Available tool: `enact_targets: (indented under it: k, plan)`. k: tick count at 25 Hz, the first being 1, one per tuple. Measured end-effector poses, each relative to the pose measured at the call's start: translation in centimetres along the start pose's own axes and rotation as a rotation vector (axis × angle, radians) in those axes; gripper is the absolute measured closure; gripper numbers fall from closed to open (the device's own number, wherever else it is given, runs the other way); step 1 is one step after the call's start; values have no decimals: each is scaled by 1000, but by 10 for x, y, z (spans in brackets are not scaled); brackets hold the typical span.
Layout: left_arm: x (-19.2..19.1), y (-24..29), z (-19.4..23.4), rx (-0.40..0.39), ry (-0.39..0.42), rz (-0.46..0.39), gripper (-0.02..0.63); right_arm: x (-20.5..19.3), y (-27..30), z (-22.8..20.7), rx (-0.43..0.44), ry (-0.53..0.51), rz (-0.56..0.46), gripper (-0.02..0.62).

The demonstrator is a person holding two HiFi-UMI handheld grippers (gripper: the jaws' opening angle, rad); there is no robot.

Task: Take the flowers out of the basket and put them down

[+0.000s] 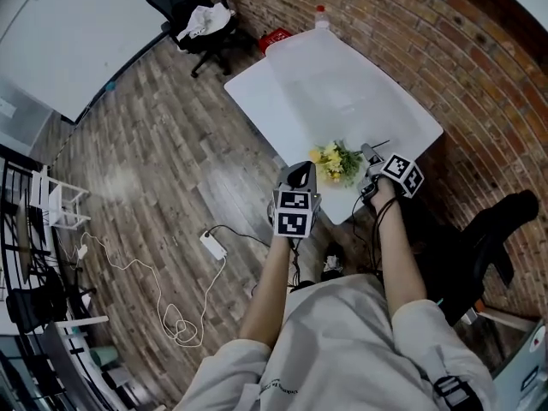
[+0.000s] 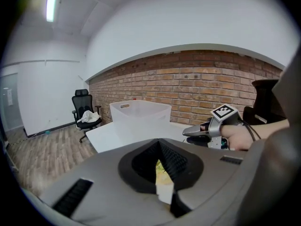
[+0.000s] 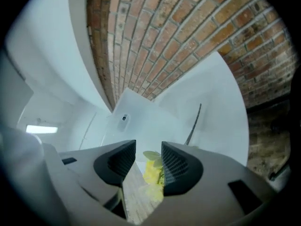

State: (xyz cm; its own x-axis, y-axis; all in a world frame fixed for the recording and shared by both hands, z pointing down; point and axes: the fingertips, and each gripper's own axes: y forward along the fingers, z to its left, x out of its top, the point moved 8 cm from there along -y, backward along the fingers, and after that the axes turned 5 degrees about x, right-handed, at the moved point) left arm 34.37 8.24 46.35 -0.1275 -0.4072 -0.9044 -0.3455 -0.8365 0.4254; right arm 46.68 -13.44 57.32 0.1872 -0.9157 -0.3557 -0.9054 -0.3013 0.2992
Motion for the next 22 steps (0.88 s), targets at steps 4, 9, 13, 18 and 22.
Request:
enact_targets:
  k: [4, 9, 13, 18, 22]
  plan:
    - [-7, -16, -9, -21, -1, -8, 581, -18, -34, 30, 15, -231, -5, 458]
    - [-25, -51, -24, -33, -23, -15, 581, -53, -83, 50, -36, -462, 37, 470]
    - [-43, -89, -38, -21, -53, -31, 581, -76, -129, 58, -110, -615, 17, 499]
    - [-71, -133, -48, -4, -76, -36, 581, -122, -173, 69, -175, -778, 44, 547]
    - [-86, -160, -50, 6, -82, -39, 581, -148, -197, 67, -216, -828, 103, 578]
